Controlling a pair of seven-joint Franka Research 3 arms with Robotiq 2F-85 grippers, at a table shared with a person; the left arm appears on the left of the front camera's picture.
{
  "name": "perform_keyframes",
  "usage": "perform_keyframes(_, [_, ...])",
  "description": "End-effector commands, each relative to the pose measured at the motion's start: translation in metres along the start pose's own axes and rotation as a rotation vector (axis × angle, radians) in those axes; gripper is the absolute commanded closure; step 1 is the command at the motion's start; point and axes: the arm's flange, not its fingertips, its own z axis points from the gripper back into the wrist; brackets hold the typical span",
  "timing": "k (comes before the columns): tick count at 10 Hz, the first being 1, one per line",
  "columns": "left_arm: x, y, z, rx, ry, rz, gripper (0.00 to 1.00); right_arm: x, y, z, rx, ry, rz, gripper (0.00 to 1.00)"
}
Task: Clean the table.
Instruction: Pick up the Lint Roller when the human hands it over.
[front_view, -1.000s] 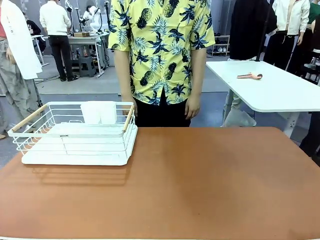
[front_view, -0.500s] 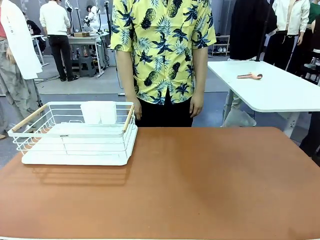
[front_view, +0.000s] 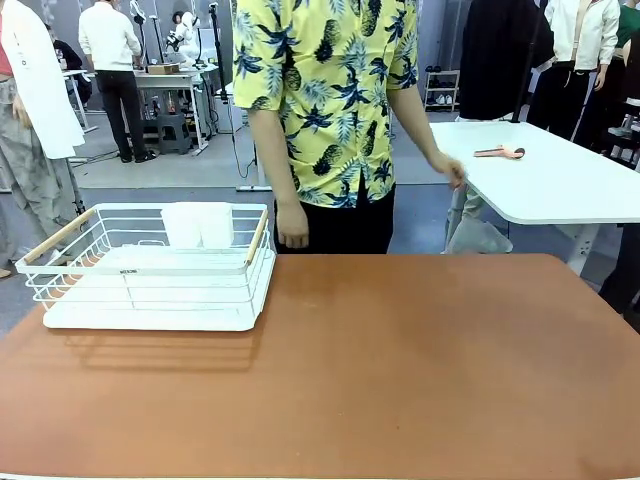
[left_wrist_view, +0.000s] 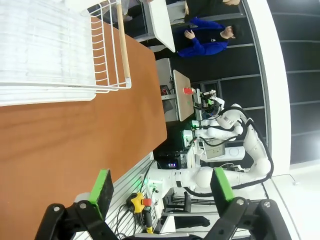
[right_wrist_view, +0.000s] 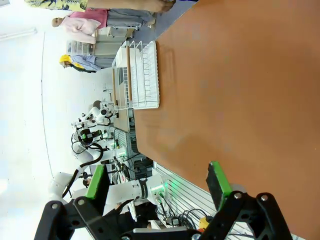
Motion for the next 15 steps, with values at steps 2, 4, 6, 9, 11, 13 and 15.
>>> perform_keyframes(2, [-0.0003,-0.0014,0.0017,-0.012,-0.005,-0.001,0.00,-0.0003,0.0021,0.0000,0.003,0.002,0.007,0.00])
perform_keyframes(4, [-0.0003,-0.0014,0.0017,-0.012,-0.005,-0.001,0.00,-0.0003,0.0021,0.0000,0.003,0.002,0.007,0.00])
perform_keyframes(6, [-0.0003,-0.0014,0.0017,-0.012,-0.005,-0.001,0.00,-0.0003,0.0021,0.0000,0.003,0.002,0.007,0.00])
perform_keyframes(9, [-0.0003,-0.0014,0.0017,-0.012,-0.005,-0.001,0.00,-0.0003,0.0021,0.0000,0.003,0.002,0.007,0.00])
perform_keyframes(11, [-0.0003,-0.0014,0.0017,-0.012,-0.005,-0.001,0.00,-0.0003,0.0021,0.0000,0.003,0.002,0.007,0.00])
perform_keyframes(13, [-0.0003,-0.0014,0.0017,-0.012,-0.005,-0.001,0.00,-0.0003,0.0021,0.0000,0.003,0.002,0.007,0.00])
perform_keyframes(15, [-0.0003,-0.0014,0.0017,-0.012,-0.005,-0.001,0.00,-0.0003,0.0021,0.0000,0.003,0.002,0.007,0.00])
